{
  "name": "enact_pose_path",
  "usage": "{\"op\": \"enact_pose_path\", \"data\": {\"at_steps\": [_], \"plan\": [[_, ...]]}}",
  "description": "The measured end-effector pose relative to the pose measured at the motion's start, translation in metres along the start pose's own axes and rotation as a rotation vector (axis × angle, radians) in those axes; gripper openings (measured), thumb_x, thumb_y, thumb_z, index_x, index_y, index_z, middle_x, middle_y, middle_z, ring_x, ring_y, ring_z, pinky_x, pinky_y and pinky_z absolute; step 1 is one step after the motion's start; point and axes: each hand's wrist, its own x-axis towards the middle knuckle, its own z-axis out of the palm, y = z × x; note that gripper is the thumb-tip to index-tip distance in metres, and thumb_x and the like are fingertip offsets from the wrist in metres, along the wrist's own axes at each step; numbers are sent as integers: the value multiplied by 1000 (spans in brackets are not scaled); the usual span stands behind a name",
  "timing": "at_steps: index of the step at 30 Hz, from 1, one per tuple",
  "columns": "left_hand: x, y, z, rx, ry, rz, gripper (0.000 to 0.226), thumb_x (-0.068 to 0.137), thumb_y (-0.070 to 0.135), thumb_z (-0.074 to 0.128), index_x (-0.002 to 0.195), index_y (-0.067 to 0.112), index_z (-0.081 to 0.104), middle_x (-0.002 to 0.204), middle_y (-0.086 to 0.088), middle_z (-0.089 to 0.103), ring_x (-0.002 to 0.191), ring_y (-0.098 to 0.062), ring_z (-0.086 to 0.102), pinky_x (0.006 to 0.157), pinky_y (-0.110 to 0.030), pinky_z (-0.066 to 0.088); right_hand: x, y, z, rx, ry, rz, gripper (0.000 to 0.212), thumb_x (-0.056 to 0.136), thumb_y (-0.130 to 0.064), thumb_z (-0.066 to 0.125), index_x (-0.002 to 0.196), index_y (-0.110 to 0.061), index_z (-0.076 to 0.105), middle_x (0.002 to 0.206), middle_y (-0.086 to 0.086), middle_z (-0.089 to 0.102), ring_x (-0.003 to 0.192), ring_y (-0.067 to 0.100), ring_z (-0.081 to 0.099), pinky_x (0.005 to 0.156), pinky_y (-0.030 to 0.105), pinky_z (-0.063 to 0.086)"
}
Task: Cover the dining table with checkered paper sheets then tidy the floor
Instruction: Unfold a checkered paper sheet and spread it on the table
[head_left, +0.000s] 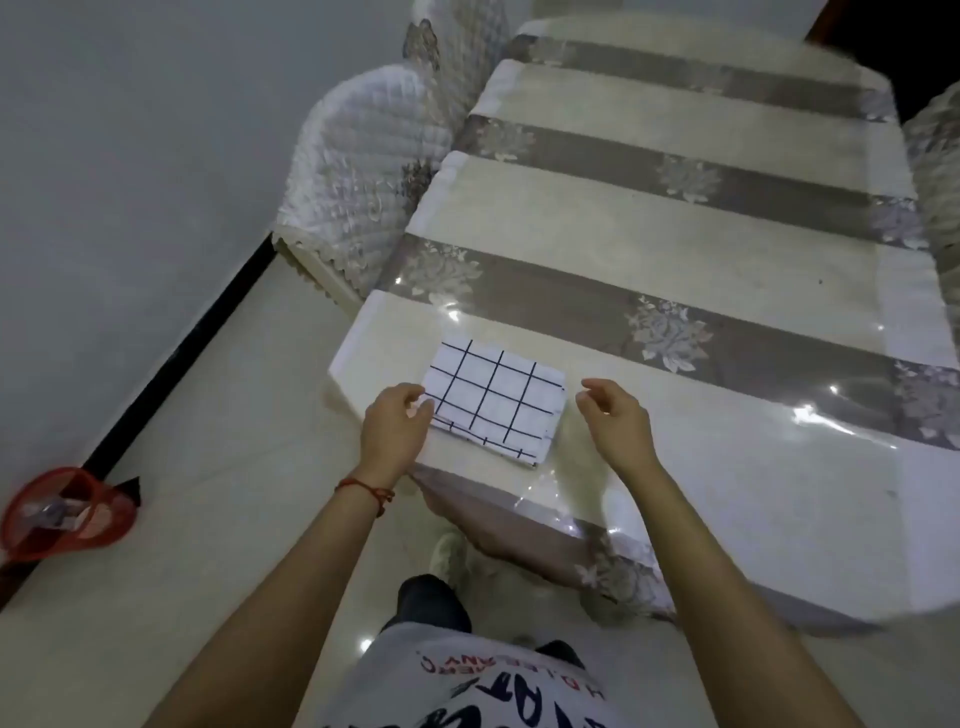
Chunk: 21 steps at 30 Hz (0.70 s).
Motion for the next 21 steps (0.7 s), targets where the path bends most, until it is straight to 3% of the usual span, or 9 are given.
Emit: {"op": "enact_pose_path", "data": {"at_steps": [4,8,11,17,21], "plan": [[34,2,6,141,-92,-73,43,88,21,58,125,0,52,122,-21,54,109,-32,55,91,-32,42,36,-17,23,-93,4,70,37,93,-22,51,128,-11,51,125,13,58,111,25,56,90,29,40],[56,3,13,168,-152,-95,38,85,20,60,117,-1,57,114,-20,58,102,-32,57,82,-30,44,62,-20,41,-233,-50,125,40,91,-22,52,130,-12,49,126,14,55,116,27,52,94,34,41],[63,2,18,149,-162,-102,27,83,17,63,103,-1,62,104,-20,63,95,-30,58,73,-27,43,68,-17,50,-376,-39,101,32,89,-22,55,118,-12,61,120,14,56,113,27,51,92,34,42],[69,-2,16,107,-91,-98,24,82,16,66,99,0,65,87,-11,62,79,-22,55,68,-24,38,59,-21,51,-408,91,-104,15,85,-16,60,93,-9,71,100,9,63,98,24,54,87,33,39],[69,-2,15,35,-55,-116,21,80,15,69,95,1,65,80,-6,60,74,-16,52,67,-24,38,50,-31,45,-229,51,-168,7,87,-11,58,87,-10,65,87,1,65,83,17,59,79,30,49]]}}
